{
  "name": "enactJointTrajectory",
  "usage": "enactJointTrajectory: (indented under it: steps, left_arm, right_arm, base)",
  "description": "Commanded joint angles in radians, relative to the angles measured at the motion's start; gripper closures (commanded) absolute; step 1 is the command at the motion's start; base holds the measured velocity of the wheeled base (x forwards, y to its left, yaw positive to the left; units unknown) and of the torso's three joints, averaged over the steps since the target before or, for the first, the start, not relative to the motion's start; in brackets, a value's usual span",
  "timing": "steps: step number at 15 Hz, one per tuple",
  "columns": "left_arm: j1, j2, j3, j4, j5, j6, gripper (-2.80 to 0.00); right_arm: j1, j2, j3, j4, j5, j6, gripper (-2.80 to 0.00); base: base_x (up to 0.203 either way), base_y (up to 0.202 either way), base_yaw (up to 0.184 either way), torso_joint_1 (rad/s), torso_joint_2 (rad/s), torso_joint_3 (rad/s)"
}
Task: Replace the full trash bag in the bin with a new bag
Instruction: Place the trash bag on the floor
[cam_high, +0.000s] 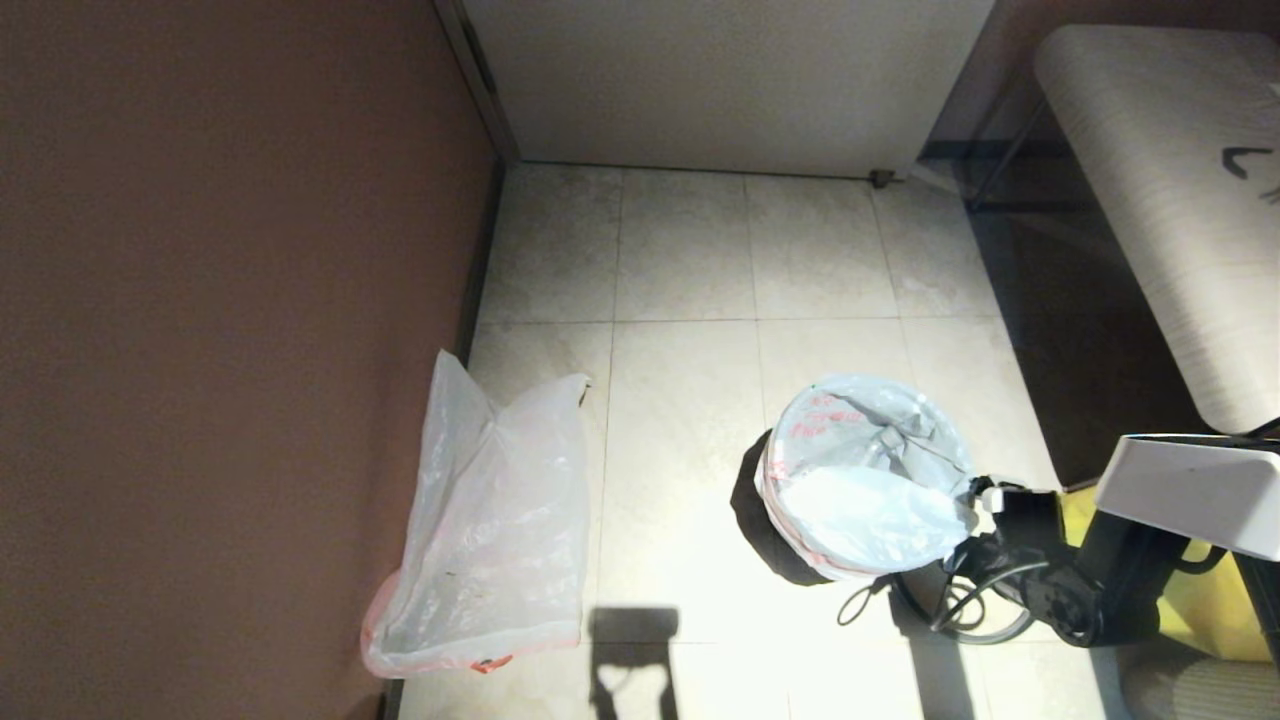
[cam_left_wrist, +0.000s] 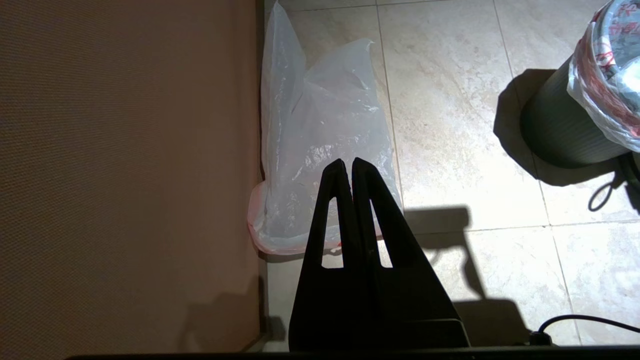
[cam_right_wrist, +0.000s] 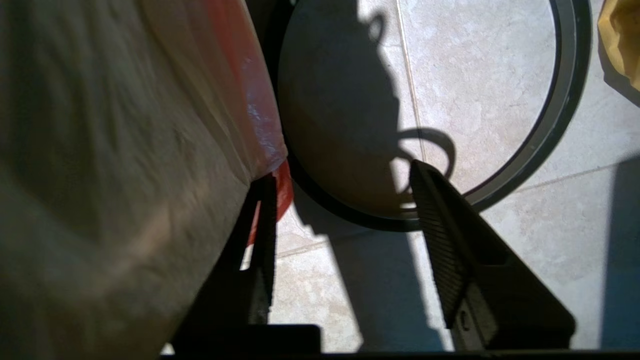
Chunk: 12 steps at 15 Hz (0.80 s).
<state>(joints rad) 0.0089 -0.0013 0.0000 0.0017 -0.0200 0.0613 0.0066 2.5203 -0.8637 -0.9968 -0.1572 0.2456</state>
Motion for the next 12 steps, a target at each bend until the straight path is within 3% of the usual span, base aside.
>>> enactJointTrajectory:
  steps: [1, 6, 12]
  left_arm:
    - [0.000, -0.002, 0.000, 0.000, 0.000, 0.000, 0.00]
    - [0.000, -0.002, 0.000, 0.000, 0.000, 0.000, 0.00]
    - [0.000, -0.002, 0.000, 0.000, 0.000, 0.000, 0.00]
  right_arm:
    - [0.000, 0.016, -0.030, -0.005, -0.001, 0.002, 0.00]
    - [0.000, -0.021, -0.020, 0.003, 0.084, 0.023, 0.00]
    - [-0.002, -0.065, 0.064, -0.005, 0.084, 0.026, 0.00]
  base:
    - [0.000, 0.000, 0.000, 0.000, 0.00, 0.000]
    - [0.000, 0.000, 0.000, 0.000, 0.00, 0.000]
    - [0.000, 0.000, 0.000, 0.000, 0.00, 0.000]
